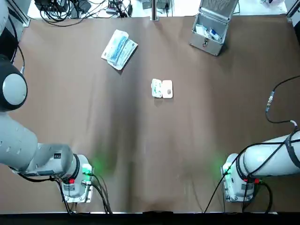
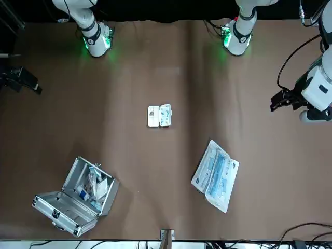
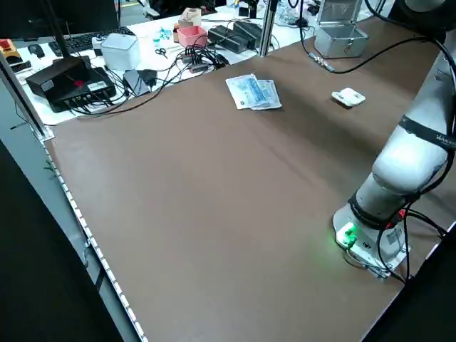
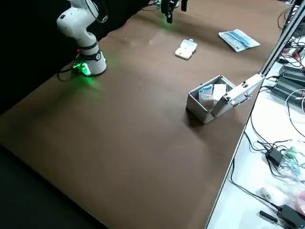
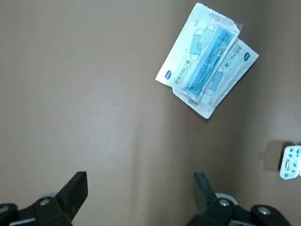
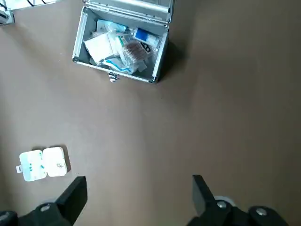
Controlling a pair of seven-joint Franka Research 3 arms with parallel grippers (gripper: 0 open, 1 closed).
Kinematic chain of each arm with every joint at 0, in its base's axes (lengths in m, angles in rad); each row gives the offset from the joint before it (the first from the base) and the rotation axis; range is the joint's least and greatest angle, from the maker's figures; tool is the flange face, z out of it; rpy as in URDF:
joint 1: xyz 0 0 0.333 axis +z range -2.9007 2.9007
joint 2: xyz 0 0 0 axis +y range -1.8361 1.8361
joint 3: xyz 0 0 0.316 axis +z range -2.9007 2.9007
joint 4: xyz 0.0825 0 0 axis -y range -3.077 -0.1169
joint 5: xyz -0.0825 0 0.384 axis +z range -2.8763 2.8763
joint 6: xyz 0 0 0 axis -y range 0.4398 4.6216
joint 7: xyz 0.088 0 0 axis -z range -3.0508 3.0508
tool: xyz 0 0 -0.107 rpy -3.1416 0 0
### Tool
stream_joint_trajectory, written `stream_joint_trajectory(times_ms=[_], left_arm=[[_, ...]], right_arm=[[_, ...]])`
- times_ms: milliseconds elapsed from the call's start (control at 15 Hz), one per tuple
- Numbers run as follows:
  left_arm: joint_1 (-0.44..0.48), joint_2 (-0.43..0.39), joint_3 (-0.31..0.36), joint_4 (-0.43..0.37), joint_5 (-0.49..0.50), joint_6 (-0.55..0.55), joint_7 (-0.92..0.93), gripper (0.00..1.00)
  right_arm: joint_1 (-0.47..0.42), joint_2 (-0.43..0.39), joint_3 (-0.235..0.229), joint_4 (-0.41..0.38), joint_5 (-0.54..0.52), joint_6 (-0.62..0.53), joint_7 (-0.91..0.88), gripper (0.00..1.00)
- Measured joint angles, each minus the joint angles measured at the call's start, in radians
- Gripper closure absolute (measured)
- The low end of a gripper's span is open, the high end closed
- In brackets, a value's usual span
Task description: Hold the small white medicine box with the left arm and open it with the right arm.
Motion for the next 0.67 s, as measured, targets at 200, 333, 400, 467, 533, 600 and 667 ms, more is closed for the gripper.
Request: stream_joint_trajectory(times_ms=[200,333,400,467,533,600,667], left_arm=[[0.000,0.000,0.000,0.000,0.000,0.001,0.000,0.00],[-0.001,0.000,0.000,0.000,0.000,0.001,0.000,0.00],[-0.001,0.000,0.000,0.000,0.000,0.002,0.000,0.00],[-0.001,0.000,0.000,0.000,0.000,0.002,0.000,0.00],[-0.001,0.000,0.000,0.000,0.000,0.002,0.000,0.00],[0.000,0.000,0.000,0.000,0.000,0.002,0.000,0.00],[0.000,0.000,0.001,0.001,0.000,0.003,0.000,0.00]], right_arm=[[0.000,0.000,0.002,0.003,-0.001,0.002,-0.005,0.01],[0.000,-0.001,0.002,0.005,-0.001,0.015,-0.006,0.01],[0.000,-0.002,0.002,0.005,-0.003,0.022,-0.006,0.01],[0.000,-0.003,0.002,0.006,-0.007,0.024,-0.007,0.01],[0.000,-0.005,0.002,0.006,-0.011,0.025,-0.008,0.01],[0.000,-0.007,0.002,0.006,-0.016,0.026,-0.009,0.01],[0.000,-0.008,0.002,0.006,-0.023,0.030,-0.011,0.01]])
